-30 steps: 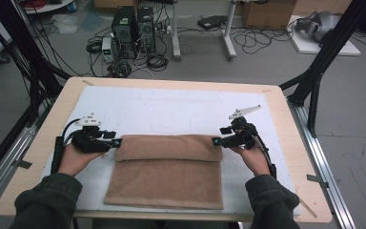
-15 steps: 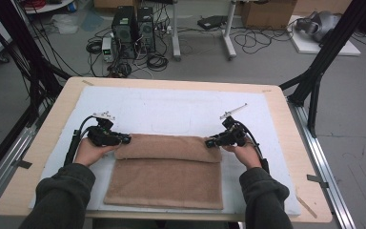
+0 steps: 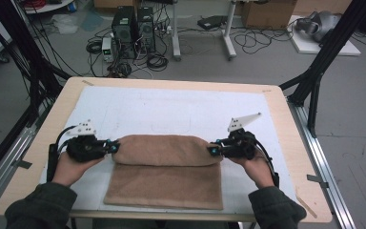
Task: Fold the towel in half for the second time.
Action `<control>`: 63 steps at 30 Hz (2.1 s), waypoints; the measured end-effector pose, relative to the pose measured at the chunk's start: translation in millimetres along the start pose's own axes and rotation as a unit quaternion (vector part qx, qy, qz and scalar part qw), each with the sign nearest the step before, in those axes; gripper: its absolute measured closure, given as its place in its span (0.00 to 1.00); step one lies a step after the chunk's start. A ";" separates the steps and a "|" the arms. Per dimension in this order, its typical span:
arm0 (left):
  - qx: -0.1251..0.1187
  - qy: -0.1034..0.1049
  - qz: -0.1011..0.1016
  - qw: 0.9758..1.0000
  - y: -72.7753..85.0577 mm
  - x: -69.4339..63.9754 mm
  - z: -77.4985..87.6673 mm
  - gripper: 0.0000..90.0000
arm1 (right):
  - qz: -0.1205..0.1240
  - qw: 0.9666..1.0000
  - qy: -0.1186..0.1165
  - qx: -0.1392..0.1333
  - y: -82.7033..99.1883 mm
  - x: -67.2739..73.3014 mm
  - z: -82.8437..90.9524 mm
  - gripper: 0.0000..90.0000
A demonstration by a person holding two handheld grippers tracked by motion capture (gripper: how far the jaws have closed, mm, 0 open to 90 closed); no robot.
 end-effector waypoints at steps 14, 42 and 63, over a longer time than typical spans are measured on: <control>-0.009 0.003 -0.008 1.000 9.9 -16.2 19.8 0.68 | 0.008 1.000 -0.016 -0.007 23.6 18.4 8.7 0.66; 0.035 0.025 -0.013 0.999 17.8 -14.1 -4.2 0.80 | 0.016 0.999 -0.022 0.031 41.3 23.4 -26.9 0.70; 0.071 0.041 -0.062 0.995 44.0 -61.2 -8.2 0.62 | 0.036 0.998 -0.003 0.054 95.6 42.2 -27.8 0.69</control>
Point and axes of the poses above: each handheld gripper's, and its own axes: z roughly backward along the jaws, y roughly out of its underside, x roughly to its left, the point moved 6 cm from there along -z, roughly forward along the jaws, and after that the axes turned 15 degrees about -z, right-handed, at the moved point
